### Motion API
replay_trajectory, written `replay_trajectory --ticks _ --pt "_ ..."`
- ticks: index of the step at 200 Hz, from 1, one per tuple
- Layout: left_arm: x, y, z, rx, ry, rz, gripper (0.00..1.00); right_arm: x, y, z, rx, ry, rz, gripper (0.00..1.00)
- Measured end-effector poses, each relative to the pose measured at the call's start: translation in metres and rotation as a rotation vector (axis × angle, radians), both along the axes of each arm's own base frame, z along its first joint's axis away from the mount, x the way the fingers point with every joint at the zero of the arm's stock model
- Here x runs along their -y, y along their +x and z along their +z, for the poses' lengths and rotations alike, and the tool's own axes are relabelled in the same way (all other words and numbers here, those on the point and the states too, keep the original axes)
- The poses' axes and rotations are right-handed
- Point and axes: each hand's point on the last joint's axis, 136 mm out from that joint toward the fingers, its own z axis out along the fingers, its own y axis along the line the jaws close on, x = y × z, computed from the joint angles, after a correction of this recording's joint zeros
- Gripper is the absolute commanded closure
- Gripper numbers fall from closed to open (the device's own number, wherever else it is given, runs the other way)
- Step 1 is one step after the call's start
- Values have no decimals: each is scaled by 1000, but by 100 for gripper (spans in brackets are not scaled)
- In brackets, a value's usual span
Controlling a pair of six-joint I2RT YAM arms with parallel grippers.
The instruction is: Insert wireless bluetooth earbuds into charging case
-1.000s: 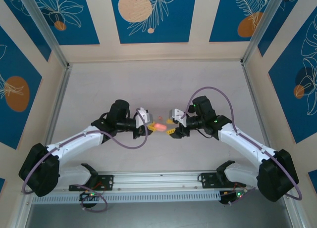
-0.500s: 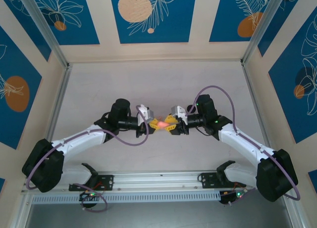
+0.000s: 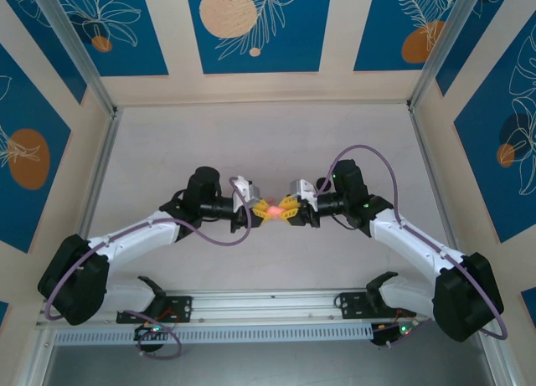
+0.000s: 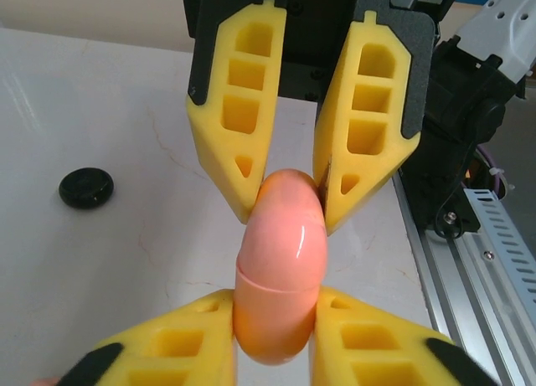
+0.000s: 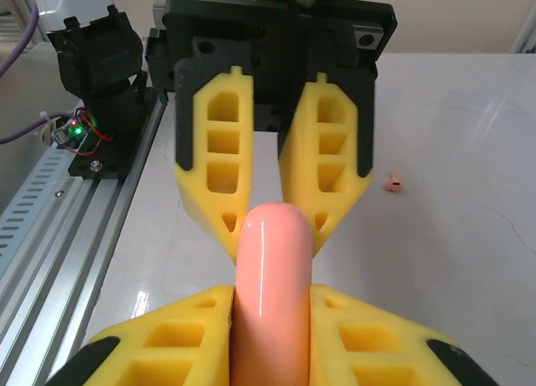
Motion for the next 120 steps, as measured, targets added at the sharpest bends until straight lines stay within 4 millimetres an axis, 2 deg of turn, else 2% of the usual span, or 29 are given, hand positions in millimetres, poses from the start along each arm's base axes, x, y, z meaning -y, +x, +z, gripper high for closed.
replay_trajectory --ticks 42,120 --pt "1 0 2 27 -3 -9 59 2 -3 -1 5 -25 16 81" --pt "1 -7 4 60 26 -83 58 1 -7 1 48 -42 65 81"
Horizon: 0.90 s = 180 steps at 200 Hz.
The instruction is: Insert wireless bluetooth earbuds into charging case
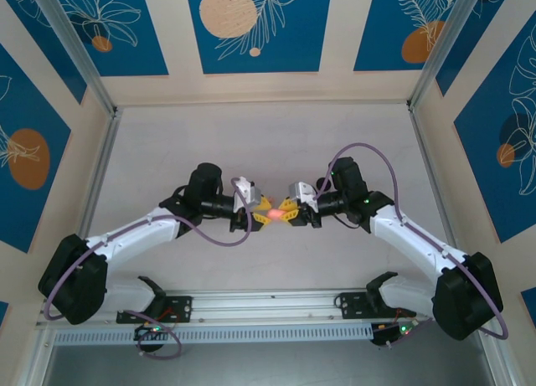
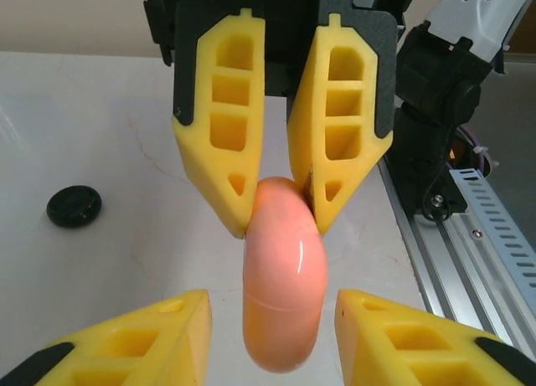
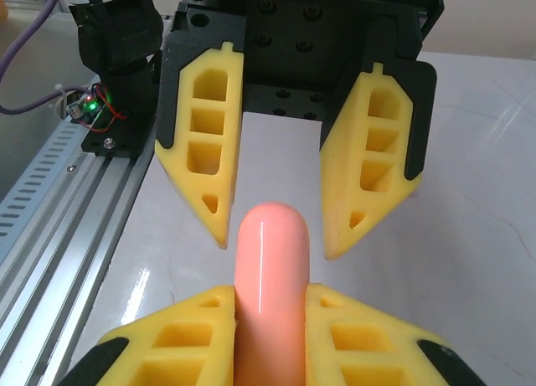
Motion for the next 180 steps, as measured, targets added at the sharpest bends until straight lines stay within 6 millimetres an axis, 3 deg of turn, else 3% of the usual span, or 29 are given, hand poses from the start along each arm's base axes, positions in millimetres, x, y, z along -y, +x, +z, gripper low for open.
replay_trajectory --ticks 95,180 --pt "2 -2 -11 -32 28 -28 57 -5 0 1 -13 11 29 81" --pt "3 -3 -11 -41 24 -43 74 -9 0 2 -18 13 41 80"
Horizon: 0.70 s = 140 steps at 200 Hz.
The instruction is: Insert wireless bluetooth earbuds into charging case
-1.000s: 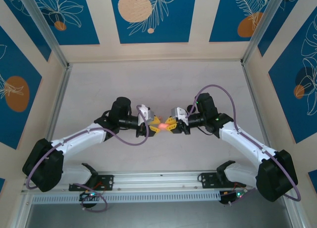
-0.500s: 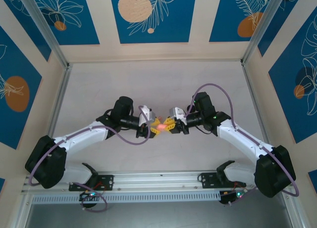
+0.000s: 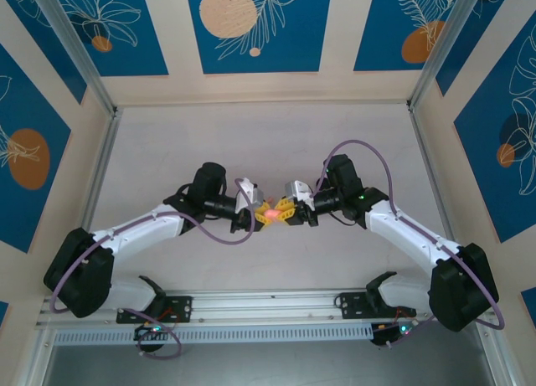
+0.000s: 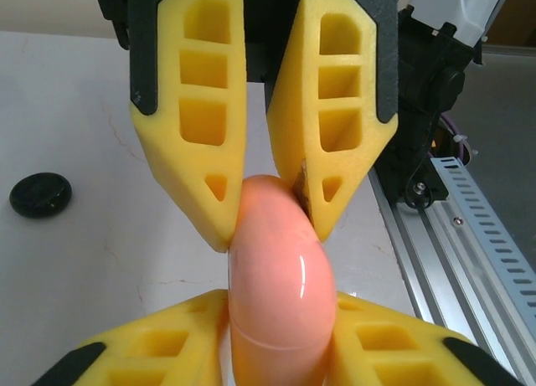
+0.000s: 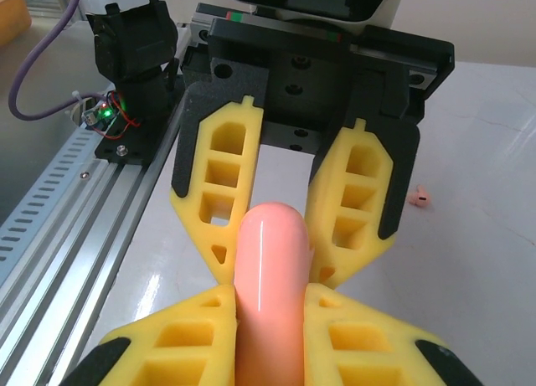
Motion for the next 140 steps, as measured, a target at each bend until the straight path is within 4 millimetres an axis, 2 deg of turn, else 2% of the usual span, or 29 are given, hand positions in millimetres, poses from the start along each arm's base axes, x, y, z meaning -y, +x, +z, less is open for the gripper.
replay_trajectory --ticks 37,62,140 --pt "0 0 0 8 -1 -2 75 0 1 0 -9 -3 -8 65" --pt "0 0 0 8 -1 -3 75 -1 5 0 -2 -8 -27 58" --pt "-1 6 -1 27 10 26 76 1 19 -5 -58 -28 -110 54"
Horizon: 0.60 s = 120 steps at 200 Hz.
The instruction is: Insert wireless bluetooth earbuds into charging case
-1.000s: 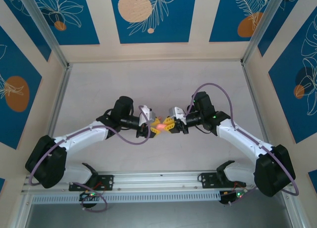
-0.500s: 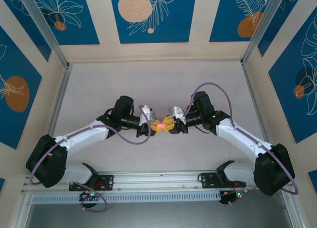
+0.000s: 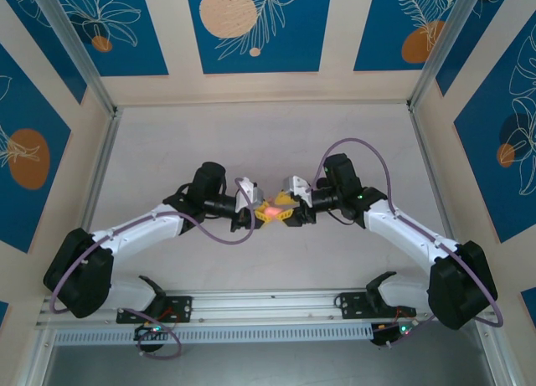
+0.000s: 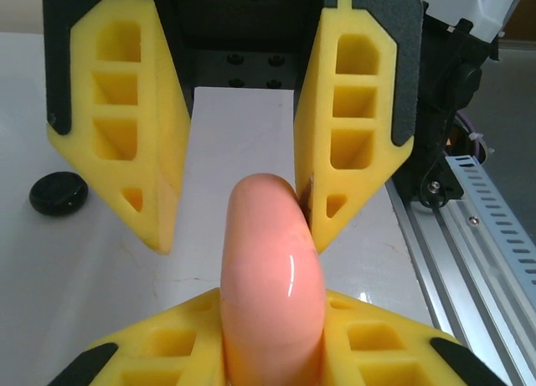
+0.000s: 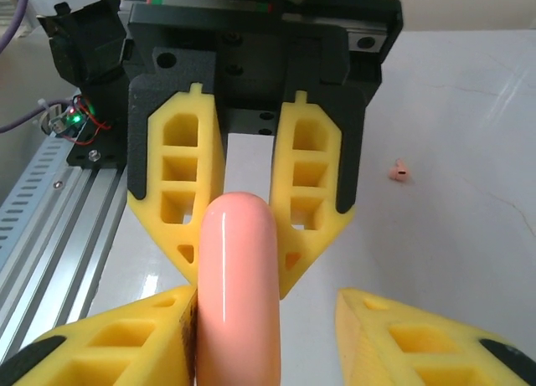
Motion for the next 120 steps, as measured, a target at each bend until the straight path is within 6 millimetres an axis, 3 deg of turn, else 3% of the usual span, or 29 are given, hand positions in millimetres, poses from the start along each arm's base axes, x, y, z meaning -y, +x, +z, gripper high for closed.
replay_trajectory --ticks 58,120 --pt "-1 2 -3 11 16 10 76 14 30 11 -9 36 -126 54" --pt "-7 11 -6 -7 15 54 78 22 43 21 -52 70 -198 53"
